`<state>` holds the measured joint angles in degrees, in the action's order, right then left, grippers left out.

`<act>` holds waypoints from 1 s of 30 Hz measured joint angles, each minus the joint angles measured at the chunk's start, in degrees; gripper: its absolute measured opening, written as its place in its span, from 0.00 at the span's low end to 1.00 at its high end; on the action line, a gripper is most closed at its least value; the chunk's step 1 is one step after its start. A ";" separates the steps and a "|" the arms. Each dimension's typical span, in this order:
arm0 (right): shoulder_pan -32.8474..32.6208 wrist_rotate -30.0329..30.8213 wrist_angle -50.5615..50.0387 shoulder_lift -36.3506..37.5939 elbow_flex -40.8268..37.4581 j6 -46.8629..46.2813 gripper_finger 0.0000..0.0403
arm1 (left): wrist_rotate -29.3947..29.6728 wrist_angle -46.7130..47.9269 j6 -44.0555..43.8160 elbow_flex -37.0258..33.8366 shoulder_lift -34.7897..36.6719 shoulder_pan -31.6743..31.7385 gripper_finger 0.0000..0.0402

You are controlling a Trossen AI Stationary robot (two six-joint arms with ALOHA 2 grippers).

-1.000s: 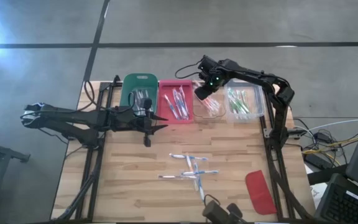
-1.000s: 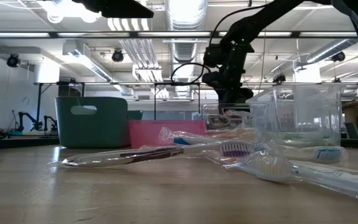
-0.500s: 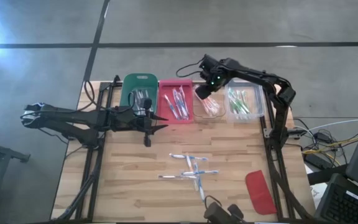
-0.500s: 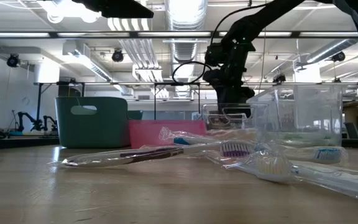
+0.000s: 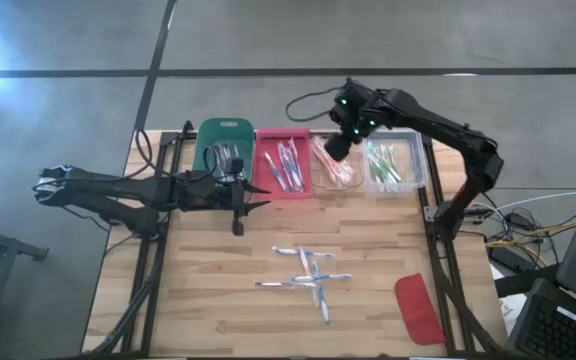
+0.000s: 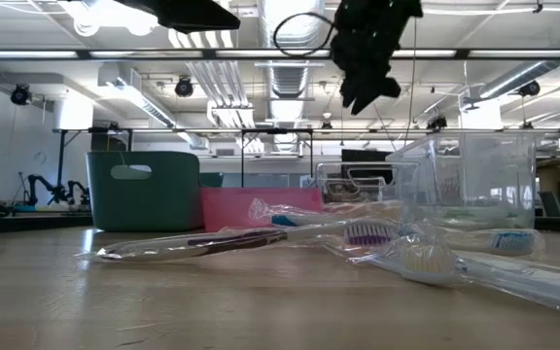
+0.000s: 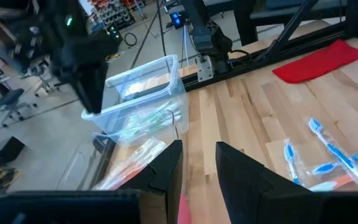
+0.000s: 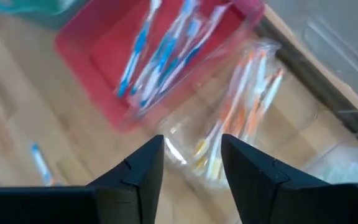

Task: Pick & Place Toothbrushes
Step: Put the blue toothbrush into the red bin

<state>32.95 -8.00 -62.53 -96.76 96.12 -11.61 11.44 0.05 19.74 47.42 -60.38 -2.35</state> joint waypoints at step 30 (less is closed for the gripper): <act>-59.27 21.70 23.88 20.91 -35.50 -16.09 0.14 | -0.02 0.01 -1.80 0.00 -0.04 -0.04 0.25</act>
<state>-26.32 13.69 -38.65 -75.84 60.62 -27.70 11.42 0.05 17.93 47.42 -60.42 -2.39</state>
